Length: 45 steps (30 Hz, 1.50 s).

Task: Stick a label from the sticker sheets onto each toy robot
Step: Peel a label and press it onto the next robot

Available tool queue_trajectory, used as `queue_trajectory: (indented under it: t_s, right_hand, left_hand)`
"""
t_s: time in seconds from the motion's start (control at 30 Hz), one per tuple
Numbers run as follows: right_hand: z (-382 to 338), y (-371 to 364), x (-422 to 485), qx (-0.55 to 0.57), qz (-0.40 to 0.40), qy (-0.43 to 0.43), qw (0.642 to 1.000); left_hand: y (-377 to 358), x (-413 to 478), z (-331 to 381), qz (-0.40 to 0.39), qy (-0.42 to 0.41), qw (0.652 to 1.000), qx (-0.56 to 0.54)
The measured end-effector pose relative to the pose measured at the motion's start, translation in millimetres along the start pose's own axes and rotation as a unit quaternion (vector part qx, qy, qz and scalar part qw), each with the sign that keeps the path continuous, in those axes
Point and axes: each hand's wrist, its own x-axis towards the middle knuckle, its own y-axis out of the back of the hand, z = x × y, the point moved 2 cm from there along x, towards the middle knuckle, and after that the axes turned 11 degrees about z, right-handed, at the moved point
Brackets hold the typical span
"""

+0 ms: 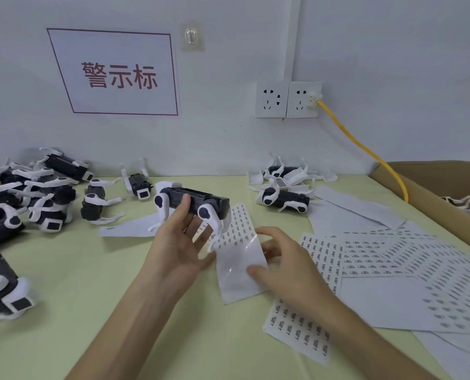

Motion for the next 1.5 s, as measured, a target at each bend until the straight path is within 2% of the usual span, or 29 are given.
queue_trajectory:
  t_s: [0.1, 0.2, 0.3, 0.4, 0.5, 0.6, 0.73, 0.87, 1.23, 1.5]
  right_hand:
    - [-2.9, 6.3, 0.2, 0.13, 0.028, -0.026, 0.991]
    - [-3.6, 12.4, 3.4, 0.184, 0.036, -0.022, 0.982]
    - [-4.9, 14.4, 4.5, 0.207, -0.005, -0.035, 0.978]
    - [-5.7, 12.0, 2.4, 0.149, -0.011, -0.012, 0.989]
    - [-5.1, 11.9, 3.8, 0.067, 0.051, 0.042, 0.996]
    - [-4.9, 15.4, 6.8, 0.047, 0.091, 0.059, 0.993]
    - [-5.8, 17.7, 6.8, 0.026, 0.063, 0.083, 0.994]
    - [-5.9, 19.0, 6.0, 0.004, 0.072, 0.084, 0.994]
    - [-2.3, 16.7, 5.9, 0.043, 0.05, 0.089, 0.994]
    - [0.9, 13.9, 7.0, -0.003, 0.044, 0.121, 0.992]
  left_hand:
    - [-0.9, -0.9, -2.9, -0.01, 0.006, 1.0, -0.005]
    - [-5.0, -5.3, -5.0, -0.05, 0.009, 0.999, -0.008]
    - [-9.3, -8.9, -6.3, -0.093, -0.001, 0.995, -0.032]
    - [-11.8, -10.3, -7.7, -0.112, -0.04, 0.993, -0.013]
    - [-12.6, -11.9, -13.7, -0.114, -0.047, 0.992, 0.022]
    - [-14.9, -15.1, -19.6, -0.132, -0.026, 0.991, 0.026]
    - [-16.7, -17.5, -18.6, -0.134, -0.022, 0.99, 0.033]
    - [-16.4, -17.7, -15.1, -0.099, -0.023, 0.995, 0.021]
    - [-15.2, -18.7, -18.8, -0.147, -0.009, 0.988, 0.051]
    - [-18.4, -23.7, -16.4, -0.168, -0.011, 0.982, 0.085]
